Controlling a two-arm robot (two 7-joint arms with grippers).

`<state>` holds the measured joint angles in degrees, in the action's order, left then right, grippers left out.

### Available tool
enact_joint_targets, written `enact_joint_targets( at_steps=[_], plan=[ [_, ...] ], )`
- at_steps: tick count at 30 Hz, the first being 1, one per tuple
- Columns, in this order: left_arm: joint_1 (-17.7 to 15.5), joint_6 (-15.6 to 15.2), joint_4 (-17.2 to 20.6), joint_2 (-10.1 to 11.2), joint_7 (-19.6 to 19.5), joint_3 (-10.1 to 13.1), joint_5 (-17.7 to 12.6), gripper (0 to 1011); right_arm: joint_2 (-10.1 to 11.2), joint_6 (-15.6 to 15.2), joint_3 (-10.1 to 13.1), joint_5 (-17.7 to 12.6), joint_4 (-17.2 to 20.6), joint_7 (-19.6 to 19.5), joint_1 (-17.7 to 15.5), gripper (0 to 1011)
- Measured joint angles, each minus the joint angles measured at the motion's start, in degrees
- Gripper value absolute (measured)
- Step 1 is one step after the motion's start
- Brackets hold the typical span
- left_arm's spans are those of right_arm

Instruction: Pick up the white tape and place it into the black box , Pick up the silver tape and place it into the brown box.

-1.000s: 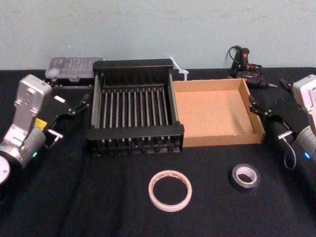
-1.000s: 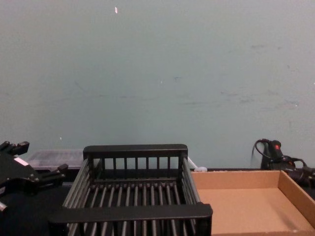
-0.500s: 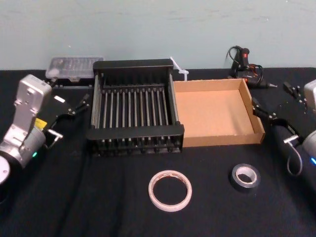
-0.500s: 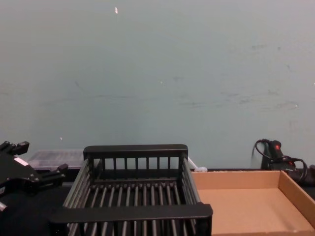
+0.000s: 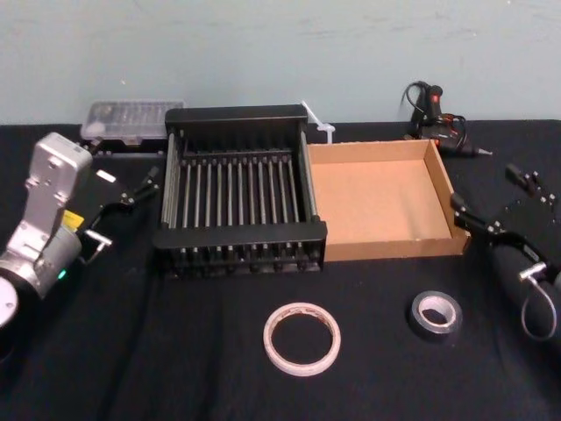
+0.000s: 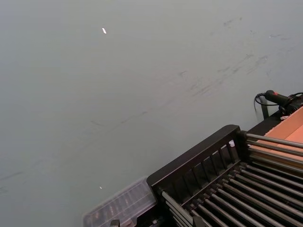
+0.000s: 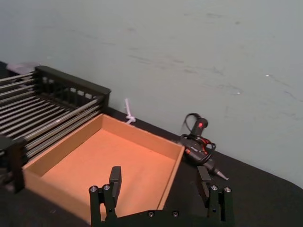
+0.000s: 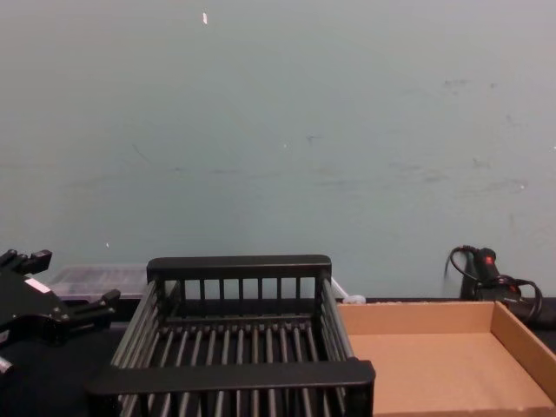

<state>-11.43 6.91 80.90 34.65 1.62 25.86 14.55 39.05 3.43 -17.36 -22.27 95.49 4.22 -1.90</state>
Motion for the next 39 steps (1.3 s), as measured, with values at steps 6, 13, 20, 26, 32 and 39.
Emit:
enact_joint_targets(
  at_steps=[6, 13, 20, 26, 32, 39],
  plan=[
    [0.00, 0.00, 0.00, 0.00, 0.00, 0.00, 0.00, 1001, 1.75, -0.08, 1.37, -0.20, 3.23, 1.93, -3.64, 1002],
    [0.00, 0.00, 0.00, 0.00, 0.00, 0.00, 0.00, 1001, 3.34, -1.49, 3.84, -2.07, 6.40, 3.63, -7.69, 1002],
    [0.00, 0.00, 0.00, 0.00, 0.00, 0.00, 0.00, 1001, 4.29, -2.85, 6.15, -3.89, 8.74, 5.10, -11.14, 1002],
    [0.00, 0.00, 0.00, 0.00, 0.00, 0.00, 0.00, 1001, 4.81, -5.87, 8.06, -6.63, 10.73, 6.77, -13.82, 1003],
    [0.00, 0.00, 0.00, 0.00, 0.00, 0.00, 0.00, 1001, 5.30, -9.71, 9.03, -8.22, 12.58, 8.00, -15.88, 1002],
    [0.00, 0.00, 0.00, 0.00, 0.00, 0.00, 0.00, 1001, 5.29, -13.75, 9.15, -8.99, 13.32, 9.03, -16.98, 1002]
  ],
)
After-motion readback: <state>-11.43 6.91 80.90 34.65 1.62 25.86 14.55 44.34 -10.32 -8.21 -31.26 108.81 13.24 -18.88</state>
